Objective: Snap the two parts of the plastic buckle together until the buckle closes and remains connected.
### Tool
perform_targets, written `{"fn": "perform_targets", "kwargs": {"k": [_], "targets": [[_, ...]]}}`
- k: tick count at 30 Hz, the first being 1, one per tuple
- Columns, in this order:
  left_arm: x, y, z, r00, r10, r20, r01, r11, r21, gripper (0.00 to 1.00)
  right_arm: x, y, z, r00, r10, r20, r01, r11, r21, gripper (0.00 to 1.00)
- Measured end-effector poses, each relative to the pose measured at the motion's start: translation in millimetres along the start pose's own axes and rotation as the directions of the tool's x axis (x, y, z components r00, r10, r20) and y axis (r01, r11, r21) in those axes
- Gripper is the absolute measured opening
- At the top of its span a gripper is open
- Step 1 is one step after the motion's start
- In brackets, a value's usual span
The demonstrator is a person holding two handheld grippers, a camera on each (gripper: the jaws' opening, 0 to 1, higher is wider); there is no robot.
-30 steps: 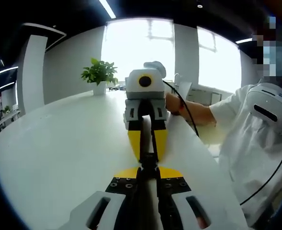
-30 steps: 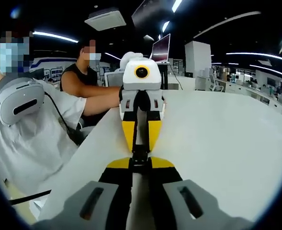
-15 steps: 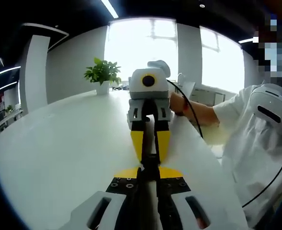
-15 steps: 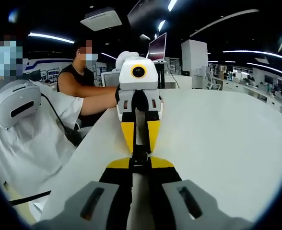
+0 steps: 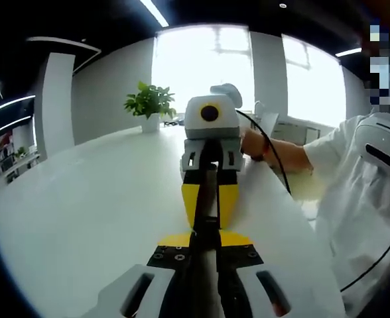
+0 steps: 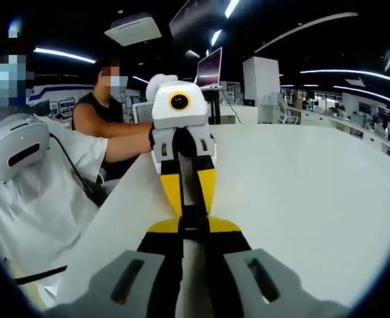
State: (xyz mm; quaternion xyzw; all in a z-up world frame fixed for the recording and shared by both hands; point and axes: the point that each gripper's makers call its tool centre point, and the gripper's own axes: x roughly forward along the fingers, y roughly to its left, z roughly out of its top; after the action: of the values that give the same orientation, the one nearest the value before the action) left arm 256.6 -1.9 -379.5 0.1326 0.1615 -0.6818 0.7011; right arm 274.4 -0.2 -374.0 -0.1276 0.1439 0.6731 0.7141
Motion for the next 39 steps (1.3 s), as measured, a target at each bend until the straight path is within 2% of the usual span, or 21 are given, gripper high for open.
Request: {"fn": "perform_targets", "kwargs": {"k": [1, 2, 7, 11, 39], "targets": [[-2, 0.6, 0.4, 1.000, 0.002, 0.000, -0.002, 1.000, -0.004, 0.09, 0, 0, -1.3, 1.000, 0.006, 0.003, -0.006, 1.000, 0.001, 0.09], [-4, 1.8, 0.9, 1.000, -0.001, 0.004, 0.001, 1.000, -0.016, 0.09, 1, -1, -1.2, 1.000, 0.006, 0.025, -0.007, 0.999, 0.040, 0.10], [-10, 2.2, 2.0, 1.000, -0.006, 0.012, 0.006, 1.000, -0.010, 0.09, 2, 1, -2.1, 1.000, 0.000, 0.025, 0.000, 1.000, 0.001, 0.10], [-15, 14.5, 3.5, 1.000, -0.005, 0.013, 0.005, 1.000, -0.009, 0.10, 3, 3, -2.1, 1.000, 0.003, 0.030, -0.003, 1.000, -0.001, 0.10], [-4, 16.6, 0.1, 1.000, -0.012, 0.017, 0.012, 1.000, -0.009, 0.10, 3, 7, -3.5, 1.000, -0.008, 0.017, 0.008, 1.000, 0.001, 0.11]]}}
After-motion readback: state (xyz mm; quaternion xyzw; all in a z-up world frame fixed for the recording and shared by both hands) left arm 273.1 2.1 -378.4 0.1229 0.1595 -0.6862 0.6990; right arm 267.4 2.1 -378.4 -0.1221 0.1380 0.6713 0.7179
